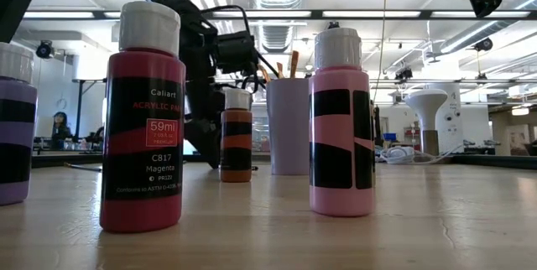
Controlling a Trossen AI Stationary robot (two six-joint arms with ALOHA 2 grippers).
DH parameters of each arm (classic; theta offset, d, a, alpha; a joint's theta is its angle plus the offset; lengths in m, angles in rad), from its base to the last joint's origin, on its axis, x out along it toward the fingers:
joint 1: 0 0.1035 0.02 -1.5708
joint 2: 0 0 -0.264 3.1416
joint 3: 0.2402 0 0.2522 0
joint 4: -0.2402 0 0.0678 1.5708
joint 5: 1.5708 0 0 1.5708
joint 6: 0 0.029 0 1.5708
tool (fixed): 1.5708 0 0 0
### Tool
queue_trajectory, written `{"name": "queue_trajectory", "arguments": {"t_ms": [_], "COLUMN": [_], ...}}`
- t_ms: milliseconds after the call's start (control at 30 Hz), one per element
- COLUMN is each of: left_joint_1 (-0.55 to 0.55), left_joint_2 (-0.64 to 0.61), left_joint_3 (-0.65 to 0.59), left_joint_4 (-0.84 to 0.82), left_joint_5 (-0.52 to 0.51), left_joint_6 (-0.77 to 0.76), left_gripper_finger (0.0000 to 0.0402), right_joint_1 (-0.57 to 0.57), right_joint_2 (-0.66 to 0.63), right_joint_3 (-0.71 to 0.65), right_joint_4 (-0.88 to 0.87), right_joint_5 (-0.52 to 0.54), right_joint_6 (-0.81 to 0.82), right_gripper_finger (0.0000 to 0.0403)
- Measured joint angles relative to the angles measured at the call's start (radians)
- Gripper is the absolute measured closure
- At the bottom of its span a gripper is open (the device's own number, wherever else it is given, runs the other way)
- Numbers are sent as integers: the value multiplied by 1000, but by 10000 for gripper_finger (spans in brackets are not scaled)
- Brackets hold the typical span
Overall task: Pick & Place Paint Supplies
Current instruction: Put the silver paint brush into the purple cup
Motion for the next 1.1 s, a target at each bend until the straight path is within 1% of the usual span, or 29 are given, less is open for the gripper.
{"name": "queue_trajectory", "arguments": {"t_ms": [233, 633, 867, 1100], "left_joint_1": [-1, 0, 2, 2], "left_joint_2": [13, 14, 14, 14], "left_joint_3": [3, 15, 15, 15], "left_joint_4": [4, 5, 13, 14], "left_joint_5": [-29, -29, 23, 70], "left_joint_6": [-5, 92, 125, 153], "left_gripper_finger": [275, 271, 286, 318], "right_joint_1": [0, 0, 0, 0], "right_joint_2": [0, 0, 0, 0], "right_joint_3": [0, 0, 0, 0], "right_joint_4": [0, 0, 0, 0], "right_joint_5": [0, 0, 0, 0], "right_joint_6": [1, 0, 0, 1], "right_gripper_finger": [394, 394, 394, 394]}}
